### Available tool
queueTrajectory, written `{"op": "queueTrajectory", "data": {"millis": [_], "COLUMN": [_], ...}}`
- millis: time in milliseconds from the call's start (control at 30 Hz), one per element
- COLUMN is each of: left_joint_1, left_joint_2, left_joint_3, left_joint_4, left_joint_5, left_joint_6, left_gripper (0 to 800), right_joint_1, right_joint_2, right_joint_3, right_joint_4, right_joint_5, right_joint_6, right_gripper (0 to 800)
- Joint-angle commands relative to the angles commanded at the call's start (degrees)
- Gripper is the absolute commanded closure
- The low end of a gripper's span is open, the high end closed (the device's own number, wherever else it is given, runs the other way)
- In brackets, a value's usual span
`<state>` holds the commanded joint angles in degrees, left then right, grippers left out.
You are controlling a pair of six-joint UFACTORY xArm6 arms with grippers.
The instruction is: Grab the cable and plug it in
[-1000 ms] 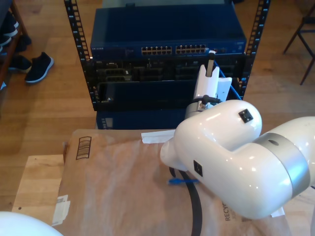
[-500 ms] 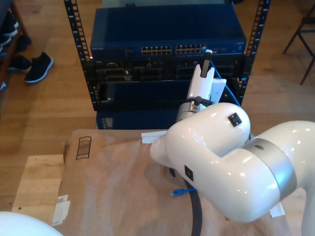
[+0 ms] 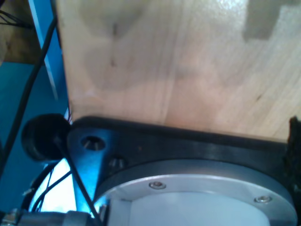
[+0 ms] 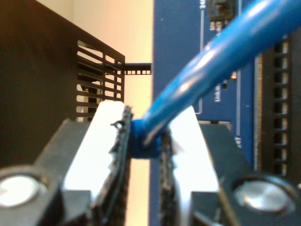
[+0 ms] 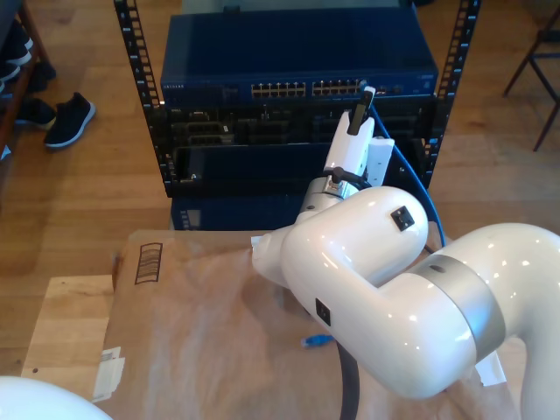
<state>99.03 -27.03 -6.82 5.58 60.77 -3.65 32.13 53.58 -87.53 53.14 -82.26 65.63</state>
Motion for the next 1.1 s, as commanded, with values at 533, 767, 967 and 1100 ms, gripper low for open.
{"op": "queueTrajectory", "data": {"millis": [533,767,967,1100], "left_joint_1": [0.0,0.0,0.0,0.0], "left_joint_2": [0.0,0.0,0.0,0.0], "left_joint_3": [0.0,0.0,0.0,0.0], "left_joint_4": [0.0,0.0,0.0,0.0], "left_joint_5": [0.0,0.0,0.0,0.0], "left_joint_6": [0.0,0.1,0.1,0.1], "left_gripper": [0,0,0,0], "right_joint_1": [-0.4,-0.4,-0.8,-0.9], "right_joint_2": [2.0,2.3,2.8,3.4], "right_joint_3": [-2.4,-3.3,-3.4,-4.3], "right_joint_4": [0.0,0.0,-0.1,-0.1], "right_joint_5": [0.3,0.4,0.6,0.6], "right_joint_6": [-1.1,-1.2,-1.1,-1.2], "right_gripper": [800,800,800,800]}}
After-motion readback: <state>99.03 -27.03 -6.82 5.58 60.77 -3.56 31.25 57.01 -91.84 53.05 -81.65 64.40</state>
